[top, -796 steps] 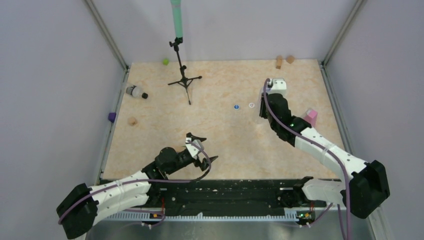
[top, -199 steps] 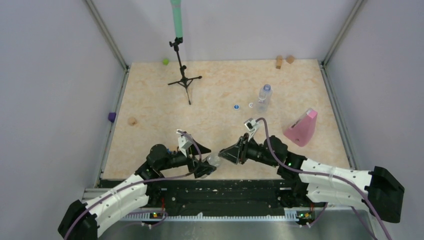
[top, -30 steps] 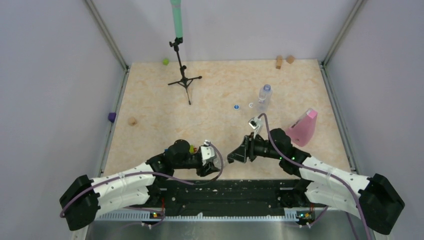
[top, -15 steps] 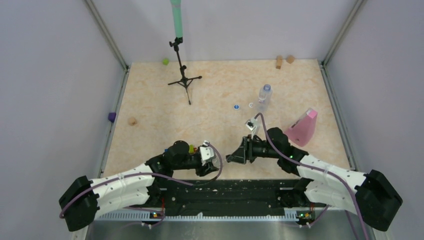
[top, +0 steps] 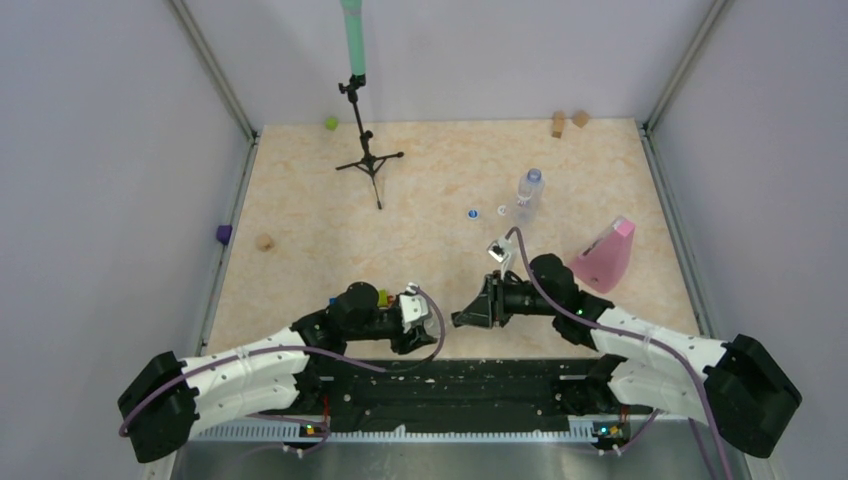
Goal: Unscrew the bottle caps
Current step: Unscrew the bottle cap from the plastic bottle.
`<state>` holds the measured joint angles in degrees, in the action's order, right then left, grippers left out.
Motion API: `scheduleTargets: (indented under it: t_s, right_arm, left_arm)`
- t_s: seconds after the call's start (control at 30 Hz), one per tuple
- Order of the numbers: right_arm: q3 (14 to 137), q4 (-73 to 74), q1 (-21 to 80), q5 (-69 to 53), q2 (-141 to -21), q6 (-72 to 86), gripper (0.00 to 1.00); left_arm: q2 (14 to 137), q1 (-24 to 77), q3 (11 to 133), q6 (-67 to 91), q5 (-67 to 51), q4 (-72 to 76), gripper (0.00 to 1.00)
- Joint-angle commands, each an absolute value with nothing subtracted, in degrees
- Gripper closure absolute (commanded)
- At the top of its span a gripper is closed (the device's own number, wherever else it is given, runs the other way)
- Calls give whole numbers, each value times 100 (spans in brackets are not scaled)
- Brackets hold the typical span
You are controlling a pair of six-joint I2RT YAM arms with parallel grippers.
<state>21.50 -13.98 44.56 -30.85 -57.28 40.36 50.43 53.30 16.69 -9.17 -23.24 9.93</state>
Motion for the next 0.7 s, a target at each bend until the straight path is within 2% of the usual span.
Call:
scheduleTargets:
  t_s: [0.0, 0.17, 0.67]
  right_arm:
    - [2355, -2038, 4460, -3684, -5792, 3564, 100]
    - [1866, -3272, 4489, -4020, -5569, 2725, 100]
    - [2054, -2886, 4790, -4547, -5502, -1098, 100]
  left_arm:
    - [5034, 5335, 1638, -932, -2447, 1524, 100]
    - [5002, 5335, 1538, -929, -2829, 1844, 100]
    - [5154, 5335, 1581, -957, -3940, 2225, 100]
